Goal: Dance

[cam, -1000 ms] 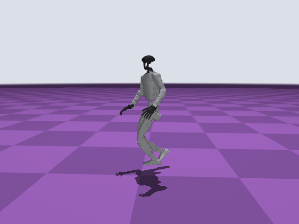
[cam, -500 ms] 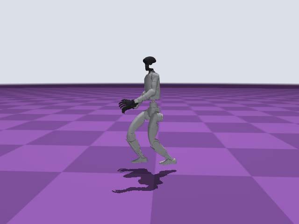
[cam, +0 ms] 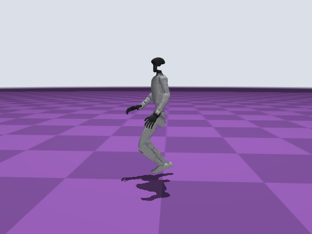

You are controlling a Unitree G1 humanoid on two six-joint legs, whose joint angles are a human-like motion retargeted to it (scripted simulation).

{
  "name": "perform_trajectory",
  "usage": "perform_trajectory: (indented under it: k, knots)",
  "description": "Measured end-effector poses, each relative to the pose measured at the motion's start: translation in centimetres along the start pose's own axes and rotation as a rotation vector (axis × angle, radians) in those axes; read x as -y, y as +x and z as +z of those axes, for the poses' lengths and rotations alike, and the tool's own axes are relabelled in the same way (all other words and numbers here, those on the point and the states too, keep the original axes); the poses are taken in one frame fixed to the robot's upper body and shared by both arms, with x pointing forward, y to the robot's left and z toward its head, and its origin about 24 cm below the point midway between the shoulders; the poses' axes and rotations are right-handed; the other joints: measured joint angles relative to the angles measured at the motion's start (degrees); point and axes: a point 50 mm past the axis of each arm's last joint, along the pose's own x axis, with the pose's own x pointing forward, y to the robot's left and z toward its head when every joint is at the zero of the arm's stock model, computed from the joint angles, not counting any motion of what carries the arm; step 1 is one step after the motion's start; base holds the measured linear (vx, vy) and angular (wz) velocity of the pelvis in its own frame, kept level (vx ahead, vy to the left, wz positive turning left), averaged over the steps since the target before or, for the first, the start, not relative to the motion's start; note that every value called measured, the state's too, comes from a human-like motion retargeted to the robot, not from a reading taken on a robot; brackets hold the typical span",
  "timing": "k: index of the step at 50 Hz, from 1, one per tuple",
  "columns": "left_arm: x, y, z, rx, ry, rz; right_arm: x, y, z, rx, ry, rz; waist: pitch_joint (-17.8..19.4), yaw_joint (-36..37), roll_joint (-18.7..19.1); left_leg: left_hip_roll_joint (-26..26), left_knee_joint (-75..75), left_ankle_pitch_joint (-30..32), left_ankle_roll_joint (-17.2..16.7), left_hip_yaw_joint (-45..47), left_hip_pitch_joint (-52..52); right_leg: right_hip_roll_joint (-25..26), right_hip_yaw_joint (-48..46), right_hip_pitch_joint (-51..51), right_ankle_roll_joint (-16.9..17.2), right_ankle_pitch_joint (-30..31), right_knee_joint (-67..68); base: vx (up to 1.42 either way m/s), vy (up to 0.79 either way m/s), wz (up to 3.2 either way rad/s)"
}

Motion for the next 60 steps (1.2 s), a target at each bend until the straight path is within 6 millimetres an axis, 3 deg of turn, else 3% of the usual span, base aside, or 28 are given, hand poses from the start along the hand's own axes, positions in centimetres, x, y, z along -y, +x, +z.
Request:
perform_trajectory:
  k: [7,12,16,20,24,28,33,39,43,45,47,50,52,54,57,60]
  knots:
    - [1.1,1.5,7.2,0.218,-0.026,-0.008,-4.7,-3.8,-3.4,-0.177,-0.04,0.17,-1.43,-1.48,-0.58,-0.44,-5.97,6.08,-2.15,-0.44,3.33,-2.77,-2.84,-3.73,2.91,10.7,-0.2,-0.27,-0.05,0.2]
    - [2.5,1.5,11.9,0.365,-0.033,-0.073,-5.4,-5.3,-5.0,-0.279,-0.041,0.171,-1.75,-2.19,-0.61,-0.01,-7.28,5.92,-2.66,-0.43,7.24,-4.94,-4.46,-8.83,3.9,14.29,1.16,-0.39,0.01,0.13]
    - [4.1,1.0,13.5,0.405,-0.039,-0.153,-5.2,-5.8,-5.8,-0.339,-0.02,0.139,-1.84,-2.47,0.52,0.99,-6.58,5.63,-3.45,-1.27,12.48,-5.11,-5.76,-12.95,3.4,14.48,1.56,-0.42,0.09,-0.14]
    - [5.9,0.5,13.0,0.371,-0.033,-0.243,-4.9,-6.1,-6.4,-0.381,0.014,0.126,-2.05,-3.2,1.42,-0.01,-11.84,4.58,-4.63,-2.64,18.67,-6.13,-7.3,-17.35,2.96,14.56,2.08,-0.42,0.13,-0.32]
    - [6.6,0.6,12.4,0.328,-0.005,-0.288,-4.8,-6.1,-6.7,-0.405,0.04,0.131,-1.36,-5.11,-0.28,-3.62,-21.27,-1.47,-2.75,-2.33,22.13,-10.71,-8.08,-23.28,3.91,15.31,5.97,-0.4,0.15,-0.2]
    - [6.1,1.2,12.0,0.296,0.032,-0.261,-5.2,-6.5,-6.9,-0.436,0.059,0.164,0.56,-6.86,-2.8,-6.89,-26.56,-5.09,-0.03,-1.2,22.5,-16.7,-8.44,-29.11,4.24,16.4,13.35,-0.4,0.14,-0.13]
    - [4.9,1.8,9.9,0.208,0.043,-0.189,-6.6,-7.7,-7.4,-0.495,0.088,0.241,1.73,-7.7,-4.8,-9.95,-26.35,-3.01,1.04,-1.34,19.6,-20.1,-6.95,-29.6,3.42,17.29,25.62,-0.36,0.08,-0.14]
    - [5.3,0.7,3.4,0.013,0.098,-0.223,-7.0,-7.8,-6.9,-0.49,0.184,0.271,-0.52,-5.79,-5.7,-10.77,-20.29,9.95,-3.25,-0.94,9.91,-16.01,-5.19,-17.46,4.92,20.88,29.18,-0.31,-0.01,-0.16]
    - [6.2,-1.7,-2.1,-0.145,0.156,-0.313,-5.7,-5.8,-5.4,-0.403,0.272,0.196,-0.96,-3.39,-4.8,-7.92,-11.68,16.97,-5.46,1.01,0.7,-9.78,-4.23,-6.08,7.23,23.16,19.21,-0.28,-0.03,-0.45]
    - [6.3,-2.8,-4.4,-0.216,0.177,-0.354,-4.1,-4.1,-4.3,-0.326,0.298,0.128,-0.47,-1.99,-3.23,-5.3,-6.39,17.36,-5.76,1.28,-3.75,-5.98,-3.64,-0.97,6.84,21.94,12.34,-0.27,-0.02,-0.81]
    - [6.0,-3.5,-5.9,-0.27,0.188,-0.38,-1.7,-2.0,-3.0,-0.224,0.303,0.036,0.67,-0.9,-1.32,-2.02,-0.73,15.92,-5.44,1.18,-7.91,-2.46,-3.1,3.43,4.5,16.28,5.84,-0.29,-0.02,-0.88]
    - [5.4,-3.9,-7.3,-0.322,0.202,-0.392,2.3,1.0,-0.7,-0.063,0.269,-0.104,3.63,-0.67,1.04,3.02,7.75,14.28,-5.03,1.32,-13.85,1.47,-2.91,7.47,-1.32,2.77,-0.13,-0.35,-0.03,-0.65]
    - [5.3,-3.5,-6.9,-0.316,0.213,-0.384,4.2,2.5,0.7,0.015,0.242,-0.175,5.85,-1.84,2.29,6.23,11.14,15.06,-5.18,1.74,-16.38,4.15,-2.14,7.72,-3.17,-0.69,-1.47,-0.42,-0.04,-0.23]
    - [5.7,-2.8,-5.4,-0.28,0.209,-0.368,4.3,2.8,1.3,0.035,0.232,-0.195,6.45,-3.39,2.76,8.35,12.82,15.8,-4.96,2.48,-16.97,5.05,-2.02,5.94,-3.25,0.62,-1.09,-0.44,-0.04,-0.14]
    - [6.5,-1.2,-1.6,-0.162,0.206,-0.347,1.3,1.2,0.0,-0.046,0.232,-0.117,4.48,-5.11,2.52,10.27,13.59,18.38,-4.88,3.45,-14.15,3.5,-3.3,0.52,-1.22,9.54,0.29,-0.43,-0.04,-0.19]
    - [6.9,0.5,3.8,-0.003,0.185,-0.323,-2.8,-2.1,-2.4,-0.204,0.228,0.027,1.72,-6.4,2.38,10.44,13.14,21.18,-5.05,3.18,-7.51,2.7,-3.89,-7.14,2.27,21.07,2.39,-0.39,-0.02,-0.07]
